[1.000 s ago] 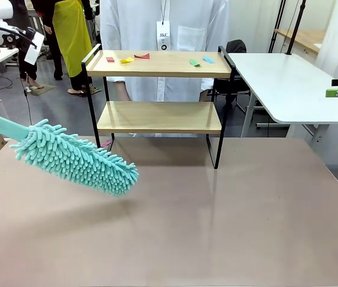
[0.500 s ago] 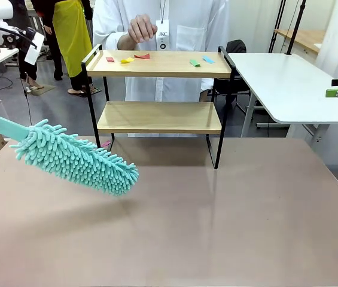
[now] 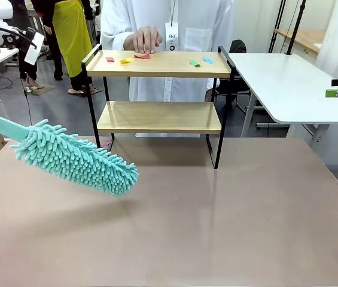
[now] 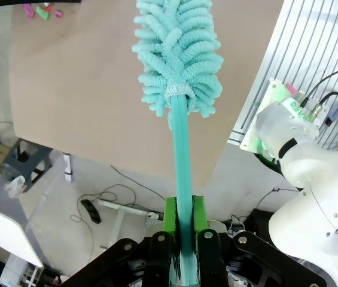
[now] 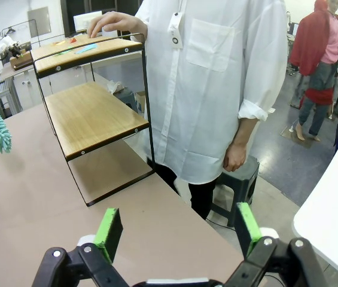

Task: Clean the shelf.
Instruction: Clean the specific section of the Shelf indicated by the human with the Duster.

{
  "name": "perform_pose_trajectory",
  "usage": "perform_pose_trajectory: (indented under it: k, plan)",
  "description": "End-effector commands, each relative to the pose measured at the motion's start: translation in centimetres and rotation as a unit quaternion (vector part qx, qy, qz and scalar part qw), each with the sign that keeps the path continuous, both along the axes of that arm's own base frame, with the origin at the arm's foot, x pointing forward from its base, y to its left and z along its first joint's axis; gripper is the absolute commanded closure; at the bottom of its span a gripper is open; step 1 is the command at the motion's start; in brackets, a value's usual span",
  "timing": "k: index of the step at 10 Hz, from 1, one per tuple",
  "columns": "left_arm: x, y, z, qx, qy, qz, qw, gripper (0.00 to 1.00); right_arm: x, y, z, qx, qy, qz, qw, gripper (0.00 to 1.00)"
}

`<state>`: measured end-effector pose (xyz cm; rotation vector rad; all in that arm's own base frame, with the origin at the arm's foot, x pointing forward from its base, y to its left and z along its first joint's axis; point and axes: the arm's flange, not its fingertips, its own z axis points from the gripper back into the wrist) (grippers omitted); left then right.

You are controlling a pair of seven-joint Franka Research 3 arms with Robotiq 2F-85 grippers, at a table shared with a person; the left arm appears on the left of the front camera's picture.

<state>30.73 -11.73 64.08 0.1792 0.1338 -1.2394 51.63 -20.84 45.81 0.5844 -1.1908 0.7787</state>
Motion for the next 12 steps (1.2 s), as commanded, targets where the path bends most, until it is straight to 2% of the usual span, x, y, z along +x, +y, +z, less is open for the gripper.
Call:
perform_pose_trajectory:
  k: [1,9,10,11,12]
  plan:
    - [-0.1,0.1,0.0,-0.003,-0.009,0.003,1.000,0.87,0.0,0.1,0.2,-0.001,-0.002,0.001,1.000,0.00]
    - [-0.1,0.1,0.0,-0.003,-0.009,0.003,1.000,0.87,0.0,0.1,0.2,-0.001,-0.002,0.001,1.000,0.00]
    - [0.0,0.0,0.0,0.000,0.000,0.000,1.000,0.87,0.0,0.1,0.2,-0.001,-0.002,0.001,1.000,0.00]
    - [-0.2,0.3,1.2,-0.016,-0.016,-0.029,0.999,0.87,0.0,0.1,0.2,-0.001,-0.002,0.001,1.000,0.00]
    - [-0.2,0.3,2.2,-0.034,-0.002,-0.049,0.998,0.87,0.0,0.1,0.2,-0.001,-0.002,0.001,1.000,0.00]
